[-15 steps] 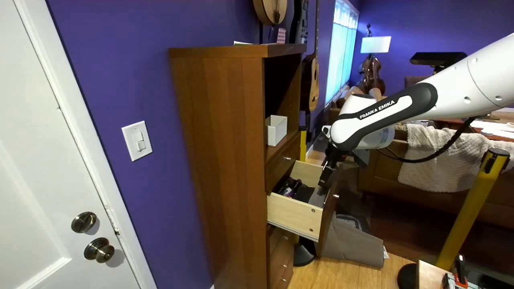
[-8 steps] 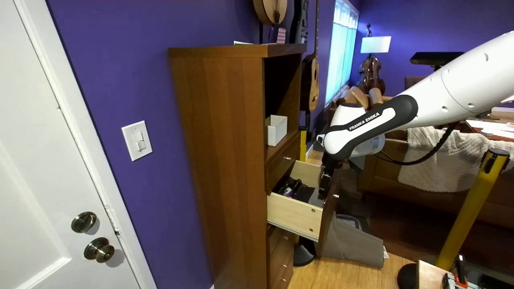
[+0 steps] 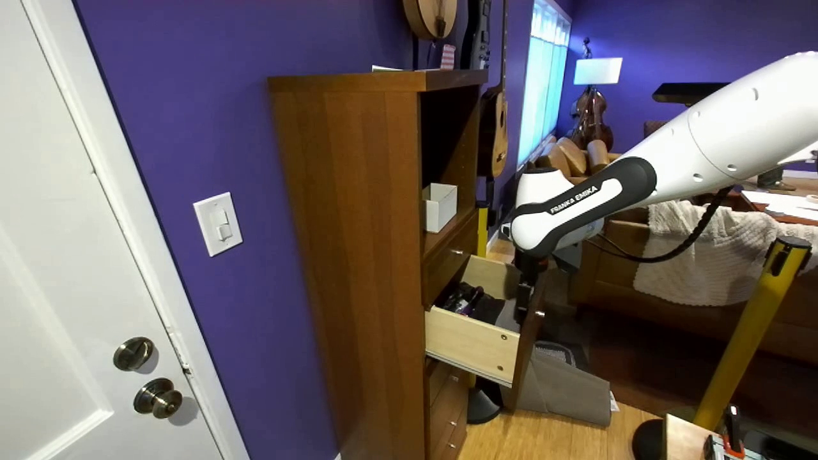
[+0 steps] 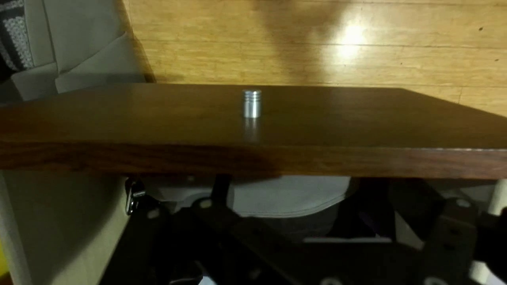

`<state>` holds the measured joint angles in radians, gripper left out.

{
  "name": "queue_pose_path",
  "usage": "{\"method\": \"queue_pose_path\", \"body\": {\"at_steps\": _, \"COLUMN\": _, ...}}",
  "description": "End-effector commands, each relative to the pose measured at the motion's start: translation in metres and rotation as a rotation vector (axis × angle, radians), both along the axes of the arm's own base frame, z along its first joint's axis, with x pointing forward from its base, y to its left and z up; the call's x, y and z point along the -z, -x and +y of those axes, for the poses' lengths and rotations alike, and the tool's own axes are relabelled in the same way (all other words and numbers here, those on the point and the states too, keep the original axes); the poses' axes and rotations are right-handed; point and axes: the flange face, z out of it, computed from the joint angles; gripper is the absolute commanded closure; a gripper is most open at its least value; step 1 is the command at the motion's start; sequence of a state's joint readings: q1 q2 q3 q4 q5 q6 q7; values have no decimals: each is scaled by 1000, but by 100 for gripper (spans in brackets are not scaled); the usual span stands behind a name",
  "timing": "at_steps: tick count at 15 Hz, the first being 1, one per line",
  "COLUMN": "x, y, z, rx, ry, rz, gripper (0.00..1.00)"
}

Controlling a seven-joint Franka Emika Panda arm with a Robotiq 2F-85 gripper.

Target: Open the second drawer from the top

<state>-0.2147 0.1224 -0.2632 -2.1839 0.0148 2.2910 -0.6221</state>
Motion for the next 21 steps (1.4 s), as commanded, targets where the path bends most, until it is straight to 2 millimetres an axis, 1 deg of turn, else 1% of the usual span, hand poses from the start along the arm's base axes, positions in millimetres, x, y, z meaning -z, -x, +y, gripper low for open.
{"method": "queue_pose_path", "body": {"at_steps": 1, "x": -4, "y": 5, "z": -4, "rx": 41, "ry": 3, "rz": 112, "gripper": 0}}
{"method": "queue_pose_path", "body": {"at_steps": 3, "x": -7, "y": 4, "z": -4, "rx": 40, "ry": 0, "rz": 140, "gripper": 0}}
{"method": "queue_pose_path", "body": {"at_steps": 9, "x": -12, "y": -1, "z": -5, "rx": 45, "ry": -16, "rz": 138, "gripper": 0}}
{"method": "queue_pose_path", "body": {"at_steps": 11, "x": -18, "y": -6, "z": -5, "rx": 57, "ry": -37, "rz": 102, "gripper": 0}}
{"method": "queue_pose_path", "body": {"at_steps": 13, "x": -26, "y": -6, "z": -5, "rx": 72, "ry": -58, "rz": 93, "gripper": 0}}
{"method": "queue_pose_path", "body": {"at_steps": 15, "x": -43, "y": -1, "z": -6, "rx": 82, "ry": -70, "rz": 95, "gripper": 0}}
{"method": "queue_pose_path", "body": {"at_steps": 17, "x": -62, "y": 8, "z": -7, "rx": 102, "ry": -72, "rz": 99, "gripper": 0}}
{"method": "queue_pose_path", "body": {"at_steps": 19, "x": -82, "y": 18, "z": -4, "rx": 133, "ry": -68, "rz": 76, "gripper": 0}}
{"method": "queue_pose_path", "body": {"at_steps": 21, "x": -107, "y": 24, "z": 0, "rx": 167, "ry": -64, "rz": 29, "gripper": 0}}
